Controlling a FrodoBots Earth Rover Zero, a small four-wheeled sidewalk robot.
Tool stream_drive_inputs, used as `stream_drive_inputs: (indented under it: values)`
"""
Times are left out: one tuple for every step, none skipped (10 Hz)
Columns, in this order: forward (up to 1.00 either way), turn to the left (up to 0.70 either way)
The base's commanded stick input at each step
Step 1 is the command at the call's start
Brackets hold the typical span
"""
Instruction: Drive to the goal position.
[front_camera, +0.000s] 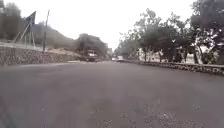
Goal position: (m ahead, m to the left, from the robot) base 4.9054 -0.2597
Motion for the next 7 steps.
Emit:
stream_drive_inputs:
  values:
    - [0.70,0.00]
    - [0.70,0.00]
    - [0.70,0.00]
    - [0.70,0.00]
    - [0.70,0.00]
    - [0.70,0.00]
    - [0.70,0.00]
